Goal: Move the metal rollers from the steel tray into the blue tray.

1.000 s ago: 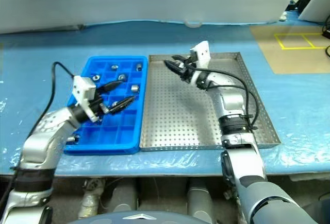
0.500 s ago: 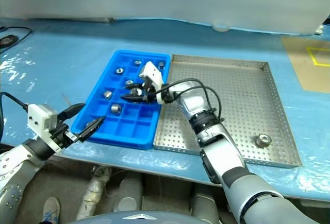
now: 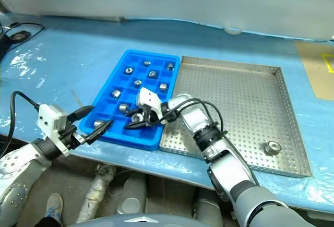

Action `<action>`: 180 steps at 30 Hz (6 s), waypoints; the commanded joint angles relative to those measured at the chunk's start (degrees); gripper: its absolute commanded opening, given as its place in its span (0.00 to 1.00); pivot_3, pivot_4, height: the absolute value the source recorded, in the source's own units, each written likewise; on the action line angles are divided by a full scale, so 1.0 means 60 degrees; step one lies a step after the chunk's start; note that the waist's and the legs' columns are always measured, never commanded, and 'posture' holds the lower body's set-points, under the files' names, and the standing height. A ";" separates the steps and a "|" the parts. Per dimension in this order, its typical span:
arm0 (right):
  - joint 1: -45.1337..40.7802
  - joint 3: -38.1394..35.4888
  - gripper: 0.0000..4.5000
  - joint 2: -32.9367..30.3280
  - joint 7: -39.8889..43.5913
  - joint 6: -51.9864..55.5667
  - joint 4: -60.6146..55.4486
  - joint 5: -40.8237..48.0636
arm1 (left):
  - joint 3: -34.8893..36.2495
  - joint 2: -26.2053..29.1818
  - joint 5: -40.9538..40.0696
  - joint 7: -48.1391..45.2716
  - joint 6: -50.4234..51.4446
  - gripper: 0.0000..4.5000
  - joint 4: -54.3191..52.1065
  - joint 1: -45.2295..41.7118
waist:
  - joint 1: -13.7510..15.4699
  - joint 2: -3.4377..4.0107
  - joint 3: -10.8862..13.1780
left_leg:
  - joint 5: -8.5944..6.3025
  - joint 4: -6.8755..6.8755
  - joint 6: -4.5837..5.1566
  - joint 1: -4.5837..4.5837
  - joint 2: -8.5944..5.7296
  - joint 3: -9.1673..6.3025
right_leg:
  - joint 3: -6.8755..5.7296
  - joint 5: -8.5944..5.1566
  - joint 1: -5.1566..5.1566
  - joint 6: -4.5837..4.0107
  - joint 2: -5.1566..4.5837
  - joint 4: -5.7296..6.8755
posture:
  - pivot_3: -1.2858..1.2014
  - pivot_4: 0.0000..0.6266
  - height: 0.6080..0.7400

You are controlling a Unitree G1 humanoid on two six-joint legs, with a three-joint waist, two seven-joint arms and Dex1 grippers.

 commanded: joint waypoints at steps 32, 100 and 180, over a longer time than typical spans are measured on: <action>0.2246 -0.2631 0.96 -0.2756 -0.2639 0.2774 -0.4254 0.0810 | -0.3815 -0.0850 0.0785 -0.2162 -0.0704 1.00 0.3850 -0.4651 | -0.1481 -0.0006 -0.0014 | 0.0035 0.0066 -0.0053 0.0047 -0.0030 0.0009 | 0.0022 0.0042 0.0078 -0.0049 -0.0006 0.0049 | 0.50 0.24 1.00; 0.1843 -0.1967 0.39 -0.2874 -0.3365 0.2146 -0.1843 0.0610 | -0.3149 -0.0670 0.1595 -0.2594 -0.0979 1.00 0.4056 -0.4538 | -0.2015 -0.0004 -0.0013 | 0.0007 0.0018 0.0000 0.0112 -0.0037 0.0056 | 0.0037 0.0041 0.0115 -0.0053 -0.0012 -0.0003 | 0.54 0.24 1.00; 0.3090 -0.5258 0.98 -0.2841 -0.4823 0.3254 -0.5435 0.3134 | -0.3532 -0.2677 0.2102 -0.2932 -0.3380 1.00 0.7720 -0.6852 | -0.2342 -0.0006 -0.0013 | 0.0016 0.0031 -0.0011 0.0104 -0.0032 0.0060 | 0.0045 0.0039 0.0100 -0.0062 -0.0005 0.0014 | 0.46 0.24 1.00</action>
